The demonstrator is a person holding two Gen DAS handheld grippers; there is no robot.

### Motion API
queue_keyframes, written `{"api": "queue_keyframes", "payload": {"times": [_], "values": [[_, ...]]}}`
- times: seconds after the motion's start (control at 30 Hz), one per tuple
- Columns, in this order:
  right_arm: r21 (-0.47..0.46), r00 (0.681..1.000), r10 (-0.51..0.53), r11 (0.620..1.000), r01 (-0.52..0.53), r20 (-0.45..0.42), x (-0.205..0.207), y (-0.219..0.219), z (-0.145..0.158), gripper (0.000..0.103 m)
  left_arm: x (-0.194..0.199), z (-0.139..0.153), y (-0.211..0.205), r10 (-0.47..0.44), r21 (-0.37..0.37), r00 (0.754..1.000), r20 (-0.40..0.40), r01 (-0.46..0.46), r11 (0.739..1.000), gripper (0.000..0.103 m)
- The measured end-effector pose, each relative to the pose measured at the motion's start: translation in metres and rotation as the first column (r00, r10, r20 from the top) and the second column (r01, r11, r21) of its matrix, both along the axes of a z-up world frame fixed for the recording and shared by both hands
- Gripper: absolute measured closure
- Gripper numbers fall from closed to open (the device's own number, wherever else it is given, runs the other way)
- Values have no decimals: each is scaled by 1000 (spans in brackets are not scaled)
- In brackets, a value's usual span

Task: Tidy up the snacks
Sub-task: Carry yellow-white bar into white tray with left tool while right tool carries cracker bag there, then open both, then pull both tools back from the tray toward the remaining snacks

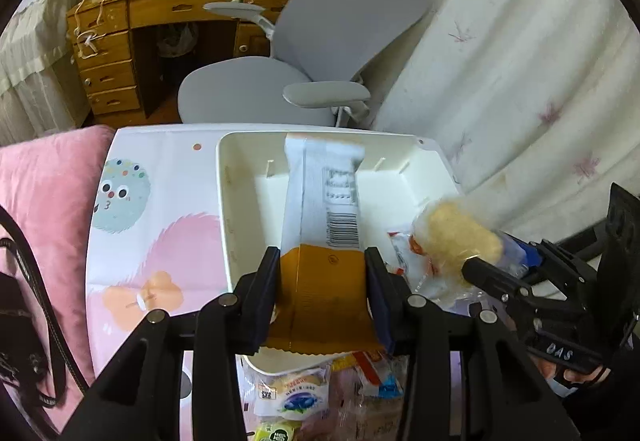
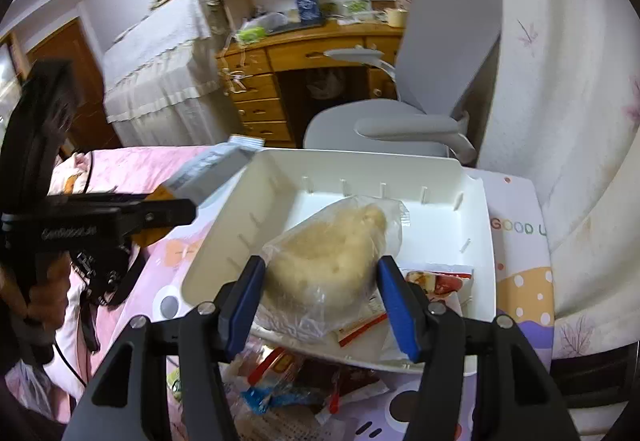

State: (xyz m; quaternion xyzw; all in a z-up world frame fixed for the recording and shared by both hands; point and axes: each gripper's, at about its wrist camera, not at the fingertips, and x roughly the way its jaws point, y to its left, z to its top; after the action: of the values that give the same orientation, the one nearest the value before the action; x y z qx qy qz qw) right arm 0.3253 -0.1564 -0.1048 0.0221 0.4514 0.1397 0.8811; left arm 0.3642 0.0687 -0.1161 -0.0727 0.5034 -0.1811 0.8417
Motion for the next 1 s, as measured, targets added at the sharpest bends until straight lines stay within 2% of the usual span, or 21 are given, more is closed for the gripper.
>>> {"api": "queue_keyframes", "payload": {"times": [0.1, 0.2, 0.43, 0.7, 0.87, 1.0], "values": [[44, 995, -61, 997, 64, -75, 10, -9, -8, 44, 3, -8, 1, 15, 4, 999, -34, -15, 1000, 63], [72, 989, -97, 992, 105, -115, 12, -14, -11, 44, 1, -11, 4, 24, -7, 998, -51, -24, 1000, 50], [112, 979, -116, 984, 136, -167, 3, -21, -12, 44, -17, -11, 7, 46, 2, 994, -98, -46, 999, 41], [130, 982, -82, 986, 105, -170, -23, -27, 1, 43, -55, 7, 1, 93, 7, 990, -110, -92, 996, 40], [146, 984, -40, 987, 65, -172, -39, -32, 8, 43, -87, 19, 0, 150, 30, 984, -95, -148, 989, 40], [152, 987, -4, 988, 30, -163, -49, -37, 13, 43, -110, 25, 0, 192, 21, 977, -92, -191, 981, 40]]}}
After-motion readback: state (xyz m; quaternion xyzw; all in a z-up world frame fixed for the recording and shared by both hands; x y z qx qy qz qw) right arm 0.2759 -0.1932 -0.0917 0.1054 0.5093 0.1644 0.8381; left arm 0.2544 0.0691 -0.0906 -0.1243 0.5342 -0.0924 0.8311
